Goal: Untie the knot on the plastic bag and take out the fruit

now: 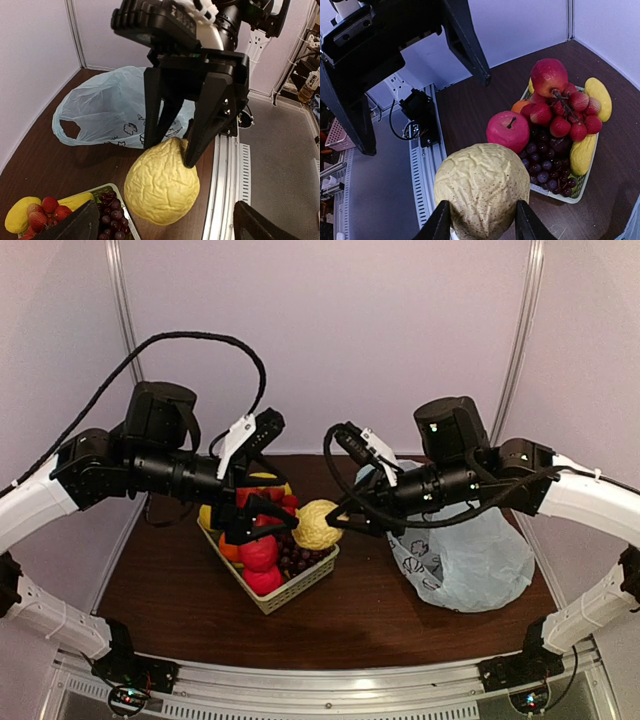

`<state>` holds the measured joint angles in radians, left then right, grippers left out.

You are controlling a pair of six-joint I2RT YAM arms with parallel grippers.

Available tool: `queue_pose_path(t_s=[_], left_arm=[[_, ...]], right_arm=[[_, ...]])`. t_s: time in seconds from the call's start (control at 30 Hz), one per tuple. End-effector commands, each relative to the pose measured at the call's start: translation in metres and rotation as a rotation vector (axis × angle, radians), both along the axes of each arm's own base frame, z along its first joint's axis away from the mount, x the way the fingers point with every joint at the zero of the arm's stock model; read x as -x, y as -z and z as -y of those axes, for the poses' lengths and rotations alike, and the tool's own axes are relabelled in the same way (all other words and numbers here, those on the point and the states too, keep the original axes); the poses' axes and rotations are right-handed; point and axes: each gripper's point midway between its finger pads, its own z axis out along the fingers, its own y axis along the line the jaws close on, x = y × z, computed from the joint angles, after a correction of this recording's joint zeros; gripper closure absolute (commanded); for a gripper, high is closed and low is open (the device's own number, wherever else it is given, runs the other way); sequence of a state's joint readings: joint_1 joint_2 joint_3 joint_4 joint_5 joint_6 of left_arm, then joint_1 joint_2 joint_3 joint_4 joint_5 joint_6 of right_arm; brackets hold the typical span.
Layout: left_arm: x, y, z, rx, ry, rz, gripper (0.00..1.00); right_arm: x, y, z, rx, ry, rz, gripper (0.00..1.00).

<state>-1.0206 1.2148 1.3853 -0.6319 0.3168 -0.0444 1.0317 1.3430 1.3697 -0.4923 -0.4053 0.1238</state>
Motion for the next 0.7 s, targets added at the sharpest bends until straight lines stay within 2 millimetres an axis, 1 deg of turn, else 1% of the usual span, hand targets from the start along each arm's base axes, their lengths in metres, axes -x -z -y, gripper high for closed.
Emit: queue_pose_path(t_s=[0.0, 0.1, 0.23, 0.37, 0.5, 0.67], left_arm=[[0.012, 0.005, 0.018, -0.018, 0.108, 0.045, 0.04], [0.021, 0.012, 0.027, -0.019, 0.158, 0.007, 0.03], [0.030, 0.016, 0.034, 0.001, 0.212, -0.040, 0.03], [0.029, 0.028, 0.034, -0.024, 0.206, -0.055, 0.04], [0.029, 0.034, 0.037, -0.035, 0.214, -0.068, 0.10], [0.026, 0.041, 0.039, -0.050, 0.187, -0.109, 0.10]], right_arm=[[0.027, 0.006, -0.001, 0.027, -0.122, -0.132, 0.61], [0.034, 0.005, -0.005, 0.009, -0.164, -0.171, 0.61], [0.037, -0.004, -0.007, -0.028, -0.179, -0.175, 0.61], [0.040, -0.010, -0.008, -0.047, -0.193, -0.180, 0.61], [0.041, -0.010, -0.009, -0.049, -0.202, -0.185, 0.61], [0.041, -0.012, -0.008, -0.053, -0.200, -0.181, 0.61]])
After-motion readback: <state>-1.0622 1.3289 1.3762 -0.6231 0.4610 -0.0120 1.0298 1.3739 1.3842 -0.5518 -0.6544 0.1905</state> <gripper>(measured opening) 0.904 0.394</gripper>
